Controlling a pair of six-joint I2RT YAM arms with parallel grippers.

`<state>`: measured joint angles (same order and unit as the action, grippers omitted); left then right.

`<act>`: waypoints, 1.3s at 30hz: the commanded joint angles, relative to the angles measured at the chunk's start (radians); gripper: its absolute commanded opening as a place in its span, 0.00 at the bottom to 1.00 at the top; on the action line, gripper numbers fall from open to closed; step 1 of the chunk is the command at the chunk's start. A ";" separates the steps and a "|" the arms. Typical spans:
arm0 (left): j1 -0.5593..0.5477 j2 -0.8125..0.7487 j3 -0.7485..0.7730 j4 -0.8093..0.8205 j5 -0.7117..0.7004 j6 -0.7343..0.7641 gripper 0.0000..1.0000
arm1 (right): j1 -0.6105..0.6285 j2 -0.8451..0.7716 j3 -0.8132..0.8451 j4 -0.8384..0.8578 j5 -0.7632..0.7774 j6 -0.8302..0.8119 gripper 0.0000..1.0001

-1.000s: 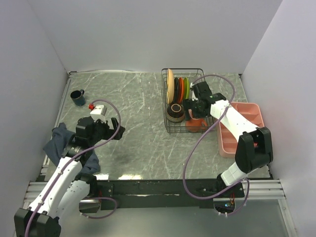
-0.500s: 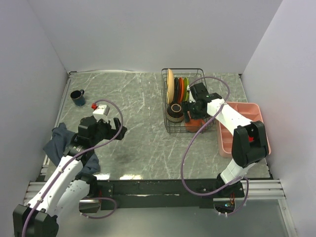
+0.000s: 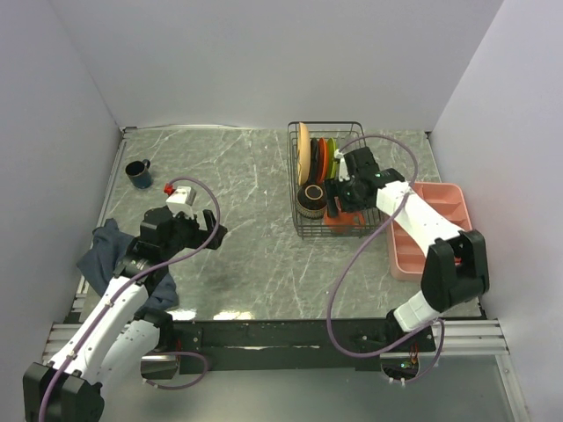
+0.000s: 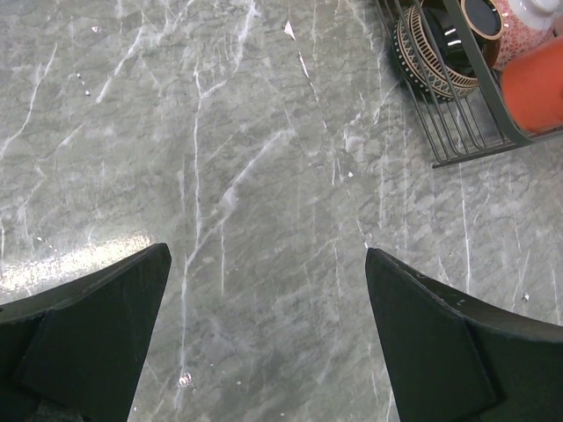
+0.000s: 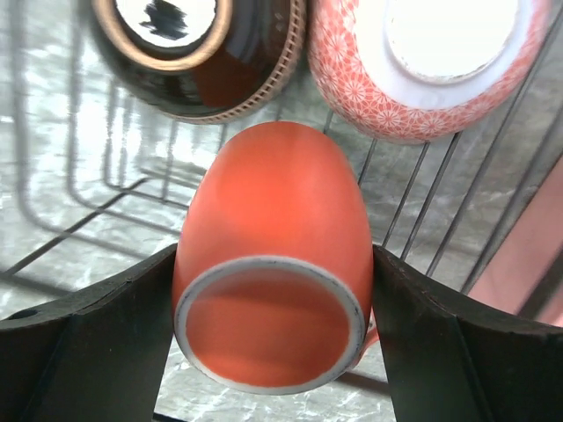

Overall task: Unload the mixed dishes from the dish rack
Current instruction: Pick up the cup from the dish rack.

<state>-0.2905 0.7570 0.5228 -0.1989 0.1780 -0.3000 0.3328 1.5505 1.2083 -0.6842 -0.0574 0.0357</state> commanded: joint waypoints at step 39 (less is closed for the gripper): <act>-0.240 0.324 0.241 0.562 0.284 -0.364 0.99 | -0.037 -0.489 -0.328 0.739 -0.400 0.773 0.01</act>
<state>-0.4808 1.0542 0.7086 0.2245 0.4335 -0.6270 0.3023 1.1160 0.9058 -0.2008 -0.3408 0.6601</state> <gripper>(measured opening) 0.995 0.851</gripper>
